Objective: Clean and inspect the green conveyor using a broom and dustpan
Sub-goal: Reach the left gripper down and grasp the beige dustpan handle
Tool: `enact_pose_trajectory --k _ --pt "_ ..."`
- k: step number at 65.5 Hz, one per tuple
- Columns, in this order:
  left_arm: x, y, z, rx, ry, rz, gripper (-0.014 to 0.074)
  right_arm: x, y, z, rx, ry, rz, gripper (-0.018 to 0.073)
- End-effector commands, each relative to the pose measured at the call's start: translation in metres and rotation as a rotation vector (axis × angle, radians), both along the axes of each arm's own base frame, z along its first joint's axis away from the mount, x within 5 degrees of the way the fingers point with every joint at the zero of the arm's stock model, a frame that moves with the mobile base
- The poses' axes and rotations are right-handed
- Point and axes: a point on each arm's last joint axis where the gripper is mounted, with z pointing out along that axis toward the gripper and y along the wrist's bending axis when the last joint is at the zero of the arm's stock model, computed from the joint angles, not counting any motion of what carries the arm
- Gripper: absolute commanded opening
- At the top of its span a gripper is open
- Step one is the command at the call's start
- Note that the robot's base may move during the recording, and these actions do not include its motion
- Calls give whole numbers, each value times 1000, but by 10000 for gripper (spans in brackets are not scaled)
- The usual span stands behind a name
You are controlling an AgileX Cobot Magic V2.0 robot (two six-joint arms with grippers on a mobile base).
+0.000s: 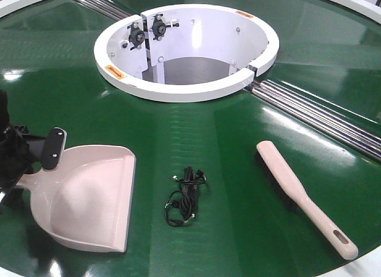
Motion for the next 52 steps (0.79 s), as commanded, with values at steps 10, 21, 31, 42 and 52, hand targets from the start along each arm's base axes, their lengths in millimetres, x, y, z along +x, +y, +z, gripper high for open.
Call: enact_pose_trajectory --k 10,21,31,42,52 --pt "2 -3 21 -5 -85 -14 155 -1 0 6 -12 -81 2 -9" --pt "-1 -11 26 -2 -79 -37 -9 -1 0 6 -12 -81 2 -9" --pt "-4 -24 30 -6 -82 -67 -8 -1 0 6 -12 -81 2 -9" --pt "1 -38 43 -15 -122 -77 -8 -1 0 6 -12 -81 2 -9" --pt "9 -45 56 -29 -176 -67 -8 -1 0 6 -12 -81 2 -9"
